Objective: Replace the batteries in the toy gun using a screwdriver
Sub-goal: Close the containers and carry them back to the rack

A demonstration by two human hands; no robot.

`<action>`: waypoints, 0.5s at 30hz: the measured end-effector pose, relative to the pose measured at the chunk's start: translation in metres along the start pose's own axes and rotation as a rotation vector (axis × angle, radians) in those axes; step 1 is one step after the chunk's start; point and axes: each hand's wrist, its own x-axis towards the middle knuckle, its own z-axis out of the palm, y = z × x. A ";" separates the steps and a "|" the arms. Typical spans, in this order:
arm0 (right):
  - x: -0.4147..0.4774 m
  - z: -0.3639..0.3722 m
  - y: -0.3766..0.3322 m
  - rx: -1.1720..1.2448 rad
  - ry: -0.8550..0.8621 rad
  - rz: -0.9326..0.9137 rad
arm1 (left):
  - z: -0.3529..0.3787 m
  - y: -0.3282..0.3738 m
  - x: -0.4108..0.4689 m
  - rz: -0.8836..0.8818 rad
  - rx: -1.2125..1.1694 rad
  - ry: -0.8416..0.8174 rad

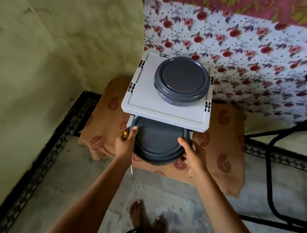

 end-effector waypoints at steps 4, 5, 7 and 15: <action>0.044 0.010 0.001 0.057 -0.041 -0.026 | 0.025 0.002 0.043 0.044 0.029 -0.037; 0.051 0.011 0.002 0.066 -0.045 -0.039 | 0.029 0.002 0.050 0.043 0.024 -0.055; 0.066 0.013 0.005 0.091 -0.042 -0.075 | 0.036 0.000 0.065 0.034 0.024 -0.088; 0.112 0.026 0.013 -0.095 -0.002 -0.048 | 0.048 0.000 0.091 0.084 0.038 -0.075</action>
